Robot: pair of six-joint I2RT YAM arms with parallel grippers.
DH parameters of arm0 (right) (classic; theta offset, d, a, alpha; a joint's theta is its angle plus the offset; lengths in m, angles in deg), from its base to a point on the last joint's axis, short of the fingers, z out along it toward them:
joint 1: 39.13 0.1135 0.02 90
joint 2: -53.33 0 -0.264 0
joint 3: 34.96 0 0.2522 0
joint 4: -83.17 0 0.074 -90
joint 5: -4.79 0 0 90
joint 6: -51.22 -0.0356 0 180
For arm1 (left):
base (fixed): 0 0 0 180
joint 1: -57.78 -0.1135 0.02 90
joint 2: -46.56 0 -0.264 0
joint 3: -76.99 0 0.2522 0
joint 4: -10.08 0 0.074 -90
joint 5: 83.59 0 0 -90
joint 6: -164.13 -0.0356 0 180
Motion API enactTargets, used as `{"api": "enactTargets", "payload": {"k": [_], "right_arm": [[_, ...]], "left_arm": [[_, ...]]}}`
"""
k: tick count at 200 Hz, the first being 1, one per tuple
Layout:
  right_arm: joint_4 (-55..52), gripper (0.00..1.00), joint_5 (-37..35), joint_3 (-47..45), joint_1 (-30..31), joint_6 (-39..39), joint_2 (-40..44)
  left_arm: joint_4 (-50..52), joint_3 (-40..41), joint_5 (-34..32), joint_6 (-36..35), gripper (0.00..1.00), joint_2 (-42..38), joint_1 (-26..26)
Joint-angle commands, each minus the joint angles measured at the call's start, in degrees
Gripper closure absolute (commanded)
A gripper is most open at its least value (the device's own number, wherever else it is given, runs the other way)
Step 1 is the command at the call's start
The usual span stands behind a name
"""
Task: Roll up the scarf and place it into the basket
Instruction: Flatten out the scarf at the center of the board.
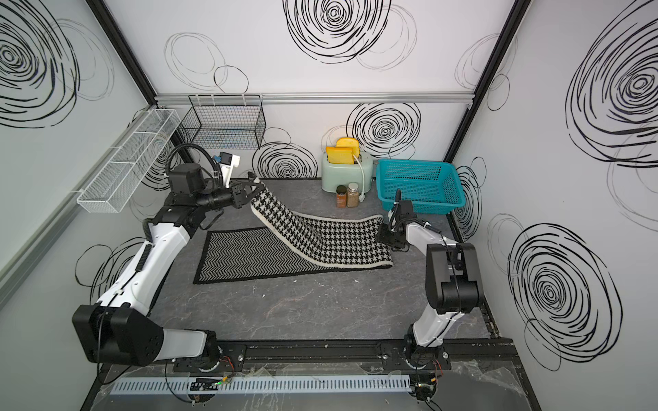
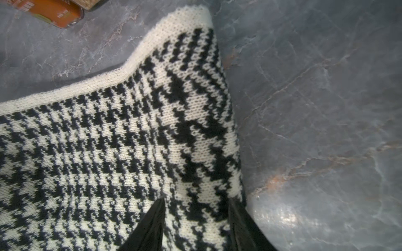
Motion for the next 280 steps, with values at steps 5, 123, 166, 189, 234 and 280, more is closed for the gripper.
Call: {"api": "enactTargets", "payload": {"k": [5,123,166,189,234,280], "right_arm": [[0.35,0.50,-1.87,-1.21,0.33,0.52,0.84],[3.52,0.49,-0.58,-5.24,7.15,0.00,4.50],[4.53,0.47,1.22,-6.58,3.35,-1.03,5.45],[4.61,0.46,2.05,-7.12,1.57,-2.28,6.18],[4.50,0.46,2.06,-7.83,-0.39,-2.64,7.16],[4.67,0.45,1.96,-8.86,-1.11,-2.66,7.70]], "left_arm": [[7.84,0.29,-8.35,-4.27,1.00,-0.64,-3.03],[11.85,12.90,-16.73,8.27,1.00,-3.28,-10.82],[16.93,13.04,-24.36,9.27,1.00,-3.42,-10.87],[19.46,12.61,-27.98,9.32,1.00,-2.44,-11.16],[22.04,12.88,-33.84,8.13,1.00,-0.31,-13.22],[21.85,15.37,-36.15,7.18,1.00,-0.03,-16.68]]}}
